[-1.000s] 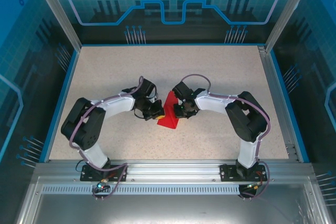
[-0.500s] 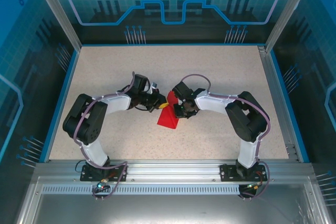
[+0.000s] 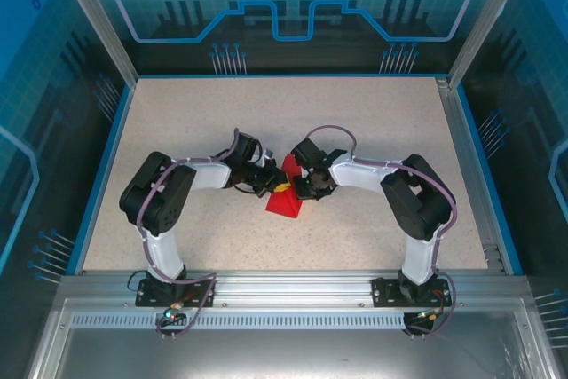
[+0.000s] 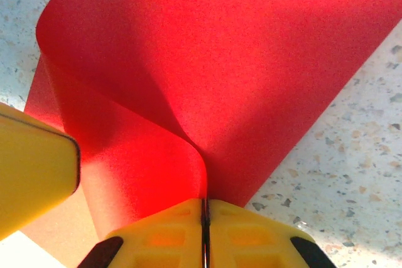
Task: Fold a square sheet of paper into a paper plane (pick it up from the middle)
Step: Fold the triangle a second time at the center of the table.
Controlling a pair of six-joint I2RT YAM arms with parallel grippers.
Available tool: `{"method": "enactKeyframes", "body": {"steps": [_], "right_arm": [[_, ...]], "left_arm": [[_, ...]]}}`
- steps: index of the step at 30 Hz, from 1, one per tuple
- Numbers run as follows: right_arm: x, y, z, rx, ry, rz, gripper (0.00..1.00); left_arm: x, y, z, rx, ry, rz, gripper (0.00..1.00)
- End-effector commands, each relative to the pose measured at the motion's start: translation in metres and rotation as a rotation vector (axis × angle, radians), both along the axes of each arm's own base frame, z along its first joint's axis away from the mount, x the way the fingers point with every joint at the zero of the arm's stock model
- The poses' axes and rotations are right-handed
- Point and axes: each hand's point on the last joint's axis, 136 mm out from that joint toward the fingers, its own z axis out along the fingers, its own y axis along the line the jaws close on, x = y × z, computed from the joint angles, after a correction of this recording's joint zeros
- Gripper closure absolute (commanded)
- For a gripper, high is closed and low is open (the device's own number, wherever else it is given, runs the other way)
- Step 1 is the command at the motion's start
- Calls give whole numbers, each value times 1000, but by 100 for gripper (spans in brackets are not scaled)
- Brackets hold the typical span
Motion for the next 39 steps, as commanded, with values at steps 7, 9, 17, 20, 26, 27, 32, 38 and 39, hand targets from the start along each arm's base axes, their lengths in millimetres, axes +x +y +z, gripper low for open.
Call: {"method": "enactKeyframes", "body": {"steps": [7, 9, 17, 20, 26, 27, 32, 38, 39], "right_arm": [[-12, -11, -22, -81, 46, 5, 91], [-11, -11, -20, -79, 42, 2, 91], [-4, 1, -4, -30, 22, 2, 88], [1, 3, 12, -10, -5, -11, 84], [5, -7, 46, 18, -66, -50, 69], [5, -9, 50, 21, -75, -57, 65], [-6, 0, 64, 136, -71, -64, 65], [-27, 48, 66, 372, 24, -14, 88], [-30, 54, 62, 378, 37, -13, 89]], "left_arm": [[6, -7, -12, 2, 4, -24, 100], [3, -4, -21, 27, 22, -18, 100], [-17, 9, -58, 105, 106, -13, 100], [-23, 15, -65, 135, 121, -16, 100], [-26, 16, -66, 142, 122, -24, 100], [-25, 16, -66, 144, 120, -24, 100], [-24, 15, -64, 138, 116, -25, 100], [-22, 14, -62, 135, 113, -26, 100], [-22, 14, -63, 136, 115, -26, 100]]}}
